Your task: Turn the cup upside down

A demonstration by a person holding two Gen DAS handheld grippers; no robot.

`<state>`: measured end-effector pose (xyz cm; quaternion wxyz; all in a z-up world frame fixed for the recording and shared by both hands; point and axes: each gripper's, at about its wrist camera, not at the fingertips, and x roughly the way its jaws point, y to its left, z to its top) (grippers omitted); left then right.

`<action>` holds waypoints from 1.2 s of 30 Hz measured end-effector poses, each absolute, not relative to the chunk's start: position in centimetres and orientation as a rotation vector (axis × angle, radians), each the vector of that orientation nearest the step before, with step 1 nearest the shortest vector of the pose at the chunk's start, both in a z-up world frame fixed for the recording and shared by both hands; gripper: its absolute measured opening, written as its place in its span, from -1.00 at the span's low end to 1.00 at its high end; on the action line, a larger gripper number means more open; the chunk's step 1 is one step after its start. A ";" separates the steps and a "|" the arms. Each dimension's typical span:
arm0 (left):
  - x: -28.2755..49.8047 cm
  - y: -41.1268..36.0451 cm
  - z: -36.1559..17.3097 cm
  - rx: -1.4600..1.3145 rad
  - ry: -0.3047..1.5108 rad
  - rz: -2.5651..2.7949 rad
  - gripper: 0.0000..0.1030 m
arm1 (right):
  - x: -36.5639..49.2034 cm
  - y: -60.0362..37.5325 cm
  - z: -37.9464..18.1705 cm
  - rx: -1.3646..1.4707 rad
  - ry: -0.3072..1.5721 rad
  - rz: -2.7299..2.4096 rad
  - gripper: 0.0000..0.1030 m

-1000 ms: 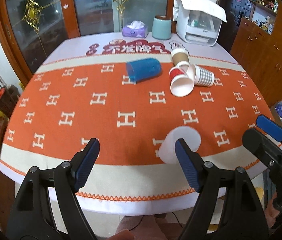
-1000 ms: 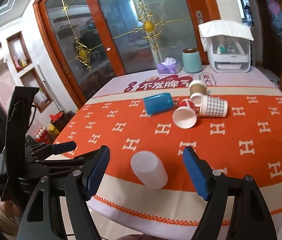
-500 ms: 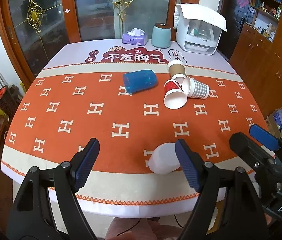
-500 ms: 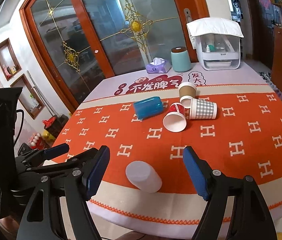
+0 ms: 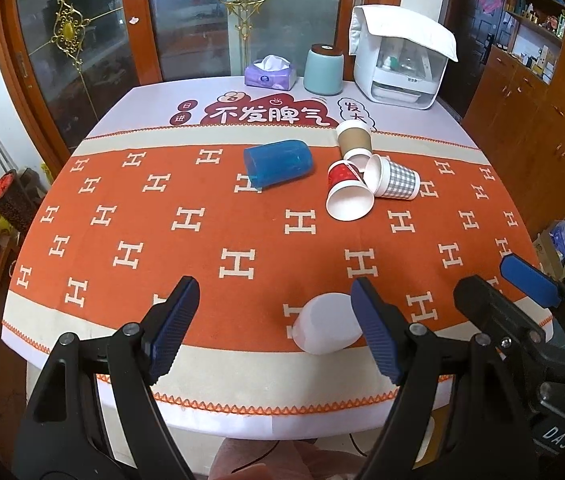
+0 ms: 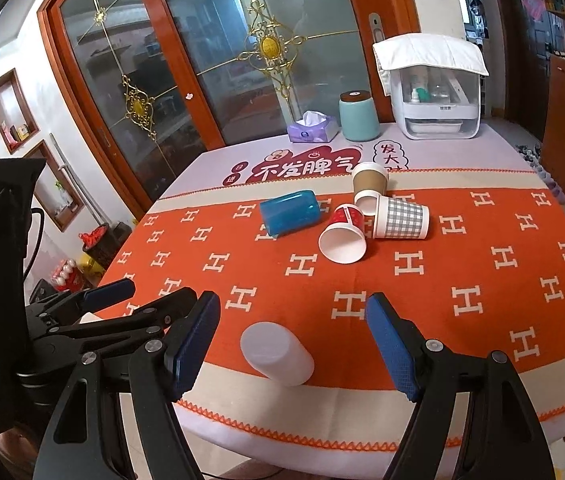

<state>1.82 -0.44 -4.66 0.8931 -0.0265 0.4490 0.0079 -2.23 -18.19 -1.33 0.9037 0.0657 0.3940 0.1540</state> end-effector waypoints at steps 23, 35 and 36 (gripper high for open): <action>1.3 0.2 -5.3 -0.060 0.941 0.030 0.48 | -2.2 -17.6 -2.3 0.139 0.837 0.316 0.49; 0.9 0.6 -5.3 -0.059 0.944 0.034 0.48 | -2.4 -17.4 -2.6 0.145 0.845 0.313 0.49; 0.9 0.6 -5.3 -0.060 0.944 0.034 0.48 | -2.3 -17.5 -2.6 0.146 0.844 0.314 0.49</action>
